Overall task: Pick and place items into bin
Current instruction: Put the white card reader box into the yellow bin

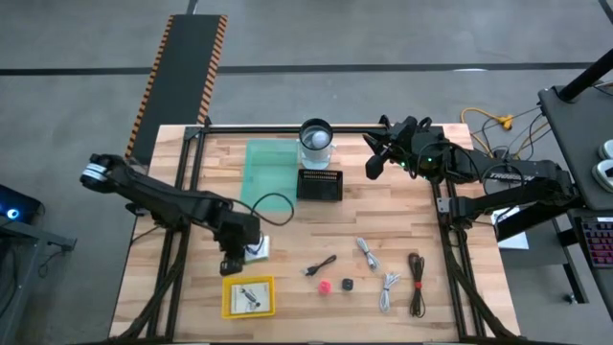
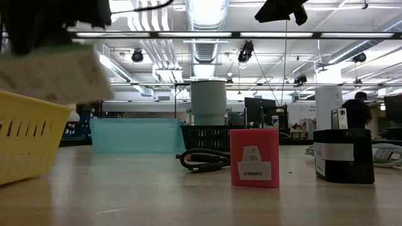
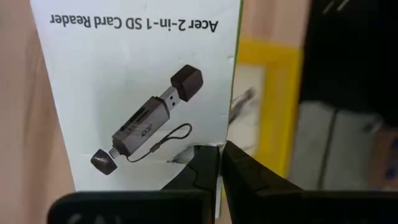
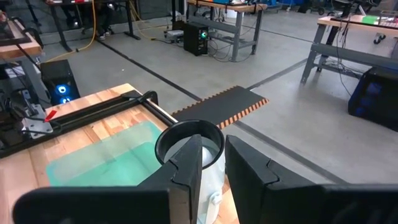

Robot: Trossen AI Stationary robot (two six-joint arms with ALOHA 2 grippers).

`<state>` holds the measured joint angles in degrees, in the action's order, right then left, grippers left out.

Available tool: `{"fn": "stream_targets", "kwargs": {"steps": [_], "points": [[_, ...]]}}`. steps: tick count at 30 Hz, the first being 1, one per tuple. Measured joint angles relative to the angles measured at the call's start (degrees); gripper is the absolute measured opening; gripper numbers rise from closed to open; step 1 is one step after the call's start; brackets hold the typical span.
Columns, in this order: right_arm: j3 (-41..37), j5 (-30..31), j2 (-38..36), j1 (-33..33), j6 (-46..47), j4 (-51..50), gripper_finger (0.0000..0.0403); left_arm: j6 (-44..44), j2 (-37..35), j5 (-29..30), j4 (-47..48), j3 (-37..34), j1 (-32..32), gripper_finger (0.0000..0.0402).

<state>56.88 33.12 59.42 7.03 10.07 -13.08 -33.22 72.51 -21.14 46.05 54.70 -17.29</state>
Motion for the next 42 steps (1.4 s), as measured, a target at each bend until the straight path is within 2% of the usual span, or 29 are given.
{"fn": "stream_targets", "kwargs": {"steps": [6,25,37,42], "points": [[0.0,0.0,0.0,0.0,0.0,0.0,0.0059,-8.0,0.9,1.3,-0.2,5.5,-2.8,0.0000],[0.0,0.0,0.0,0.0,-0.2,-0.1,0.0057,-23.1,15.5,3.7,-0.1,15.0,-18.1,0.0000],[0.0,0.0,0.0,0.0,-1.7,-0.1,0.0057,-23.1,21.7,4.3,-0.5,17.2,-20.2,0.0000],[0.0,0.0,0.0,0.0,-1.7,-0.1,0.0057,-20.3,22.7,3.7,-0.5,17.1,-20.3,0.0000]]}}
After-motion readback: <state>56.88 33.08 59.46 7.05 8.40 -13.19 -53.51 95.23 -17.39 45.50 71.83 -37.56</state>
